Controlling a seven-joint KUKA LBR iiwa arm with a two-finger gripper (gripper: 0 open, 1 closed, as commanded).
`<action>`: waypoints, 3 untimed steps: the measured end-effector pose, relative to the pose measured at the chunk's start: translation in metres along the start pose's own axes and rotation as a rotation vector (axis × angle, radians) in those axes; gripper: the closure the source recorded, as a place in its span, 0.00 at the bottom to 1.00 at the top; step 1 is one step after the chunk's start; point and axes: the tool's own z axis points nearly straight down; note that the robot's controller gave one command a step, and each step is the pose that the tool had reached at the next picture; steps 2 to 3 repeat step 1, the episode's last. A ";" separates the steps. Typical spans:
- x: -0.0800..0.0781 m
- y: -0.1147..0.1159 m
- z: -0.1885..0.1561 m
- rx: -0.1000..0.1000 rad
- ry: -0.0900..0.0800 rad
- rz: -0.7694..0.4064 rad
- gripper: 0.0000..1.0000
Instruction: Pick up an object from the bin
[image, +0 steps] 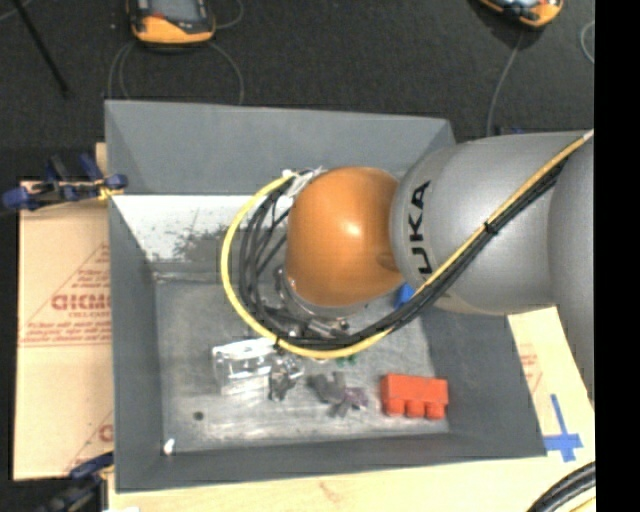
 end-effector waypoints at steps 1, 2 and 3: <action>-0.004 -0.010 -0.109 0.002 -0.004 0.022 1.00; -0.004 -0.010 -0.109 0.002 -0.004 0.022 1.00; -0.004 -0.010 -0.109 0.002 -0.004 0.022 1.00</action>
Offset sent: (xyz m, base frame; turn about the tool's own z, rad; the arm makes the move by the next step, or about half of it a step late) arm 0.0048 -0.0071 0.1045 0.0169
